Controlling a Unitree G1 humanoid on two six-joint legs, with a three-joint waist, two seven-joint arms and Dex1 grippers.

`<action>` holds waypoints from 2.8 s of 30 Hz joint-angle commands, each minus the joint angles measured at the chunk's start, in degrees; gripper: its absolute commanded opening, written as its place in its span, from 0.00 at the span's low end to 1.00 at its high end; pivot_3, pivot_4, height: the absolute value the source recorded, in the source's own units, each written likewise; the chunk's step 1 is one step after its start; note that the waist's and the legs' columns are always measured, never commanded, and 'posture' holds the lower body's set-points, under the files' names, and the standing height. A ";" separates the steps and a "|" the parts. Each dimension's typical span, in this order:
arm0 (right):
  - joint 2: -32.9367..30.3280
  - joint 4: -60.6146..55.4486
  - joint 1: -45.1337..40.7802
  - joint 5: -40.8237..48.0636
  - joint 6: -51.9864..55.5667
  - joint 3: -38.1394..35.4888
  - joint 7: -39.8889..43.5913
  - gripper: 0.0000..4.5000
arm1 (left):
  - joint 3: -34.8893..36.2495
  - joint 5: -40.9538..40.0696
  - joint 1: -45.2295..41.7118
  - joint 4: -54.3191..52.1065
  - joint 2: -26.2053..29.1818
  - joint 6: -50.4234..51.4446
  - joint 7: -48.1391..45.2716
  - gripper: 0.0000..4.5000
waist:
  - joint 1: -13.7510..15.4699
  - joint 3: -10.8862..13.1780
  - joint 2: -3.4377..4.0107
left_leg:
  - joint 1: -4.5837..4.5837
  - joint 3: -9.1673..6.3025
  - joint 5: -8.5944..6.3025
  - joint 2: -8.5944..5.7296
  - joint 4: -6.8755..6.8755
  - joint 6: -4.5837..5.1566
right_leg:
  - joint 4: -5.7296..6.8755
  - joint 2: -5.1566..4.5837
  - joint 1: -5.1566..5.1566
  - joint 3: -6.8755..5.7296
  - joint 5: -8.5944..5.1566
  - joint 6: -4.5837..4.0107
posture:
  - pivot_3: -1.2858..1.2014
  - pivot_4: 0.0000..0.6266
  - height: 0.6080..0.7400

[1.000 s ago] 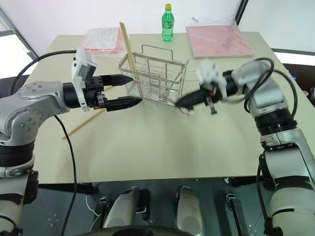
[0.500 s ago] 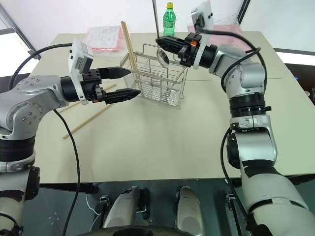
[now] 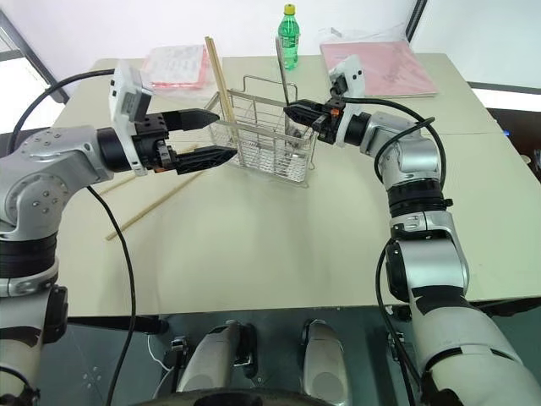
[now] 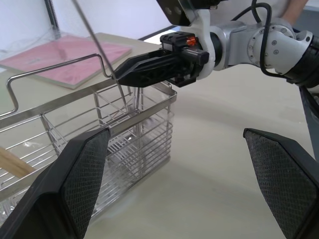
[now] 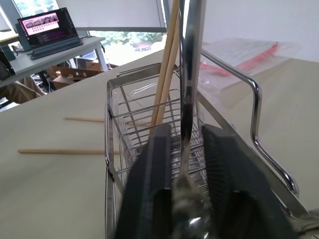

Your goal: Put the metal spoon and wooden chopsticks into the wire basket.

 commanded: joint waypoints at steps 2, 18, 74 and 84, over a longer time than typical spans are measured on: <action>-0.08 -2.80 0.61 0.01 -0.51 -2.33 -1.57 0.77 | 1.85 0.01 -1.34 -1.32 0.54 -0.50 0.34 1.00 | 0.07 0.00 0.00 | 0.00 0.00 0.00 0.00 0.00 0.00 | -0.01 0.00 0.01 0.00 0.00 0.00 | 0.52 0.24 0.69; -3.83 -11.54 -1.66 6.70 10.72 -10.15 -5.51 0.99 | 4.18 0.60 -1.02 0.70 1.57 -1.17 0.66 1.00 | -0.02 0.00 0.00 | 0.02 -0.01 -0.01 0.00 -0.03 0.00 | -0.02 0.00 0.00 0.00 0.00 0.00 | 0.52 0.24 0.69; -27.45 -57.21 34.49 32.16 25.86 -19.27 3.38 1.00 | 0.81 33.90 -22.16 68.17 -6.68 -25.67 3.71 0.02 | 2.91 0.02 -0.25 | -0.94 -0.02 -0.35 0.10 0.46 0.62 | 0.04 -0.07 -0.84 -0.03 0.06 -0.04 | 0.52 0.24 0.69; -23.54 -55.68 32.47 34.80 26.46 -19.39 -2.85 1.00 | 28.96 16.72 -38.13 67.21 -13.92 -40.03 37.02 0.02 | 2.94 0.09 -0.81 | -0.90 0.00 -0.34 0.04 0.54 0.65 | 0.01 -0.11 -0.65 -0.03 0.18 0.16 | 0.52 0.24 0.69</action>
